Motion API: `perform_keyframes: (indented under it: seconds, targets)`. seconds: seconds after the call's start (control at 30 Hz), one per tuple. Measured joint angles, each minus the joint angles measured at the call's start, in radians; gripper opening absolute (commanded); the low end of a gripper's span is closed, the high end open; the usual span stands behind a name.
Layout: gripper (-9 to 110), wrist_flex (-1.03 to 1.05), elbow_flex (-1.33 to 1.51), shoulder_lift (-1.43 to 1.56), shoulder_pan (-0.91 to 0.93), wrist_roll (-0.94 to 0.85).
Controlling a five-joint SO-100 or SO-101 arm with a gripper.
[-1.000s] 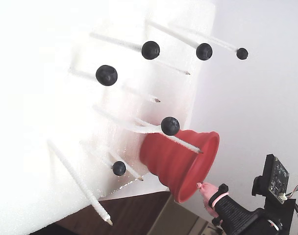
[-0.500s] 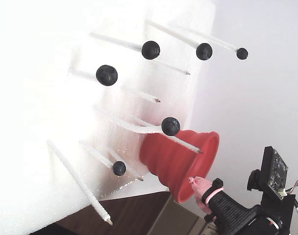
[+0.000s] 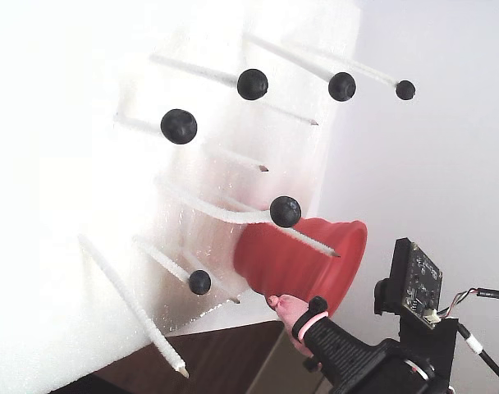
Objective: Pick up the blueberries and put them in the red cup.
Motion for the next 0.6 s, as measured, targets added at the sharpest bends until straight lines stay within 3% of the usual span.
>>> perform_keyframes:
  seconds: [0.6]
  targets:
    - [15,-0.106,0.000,-0.135,-0.035,0.020]
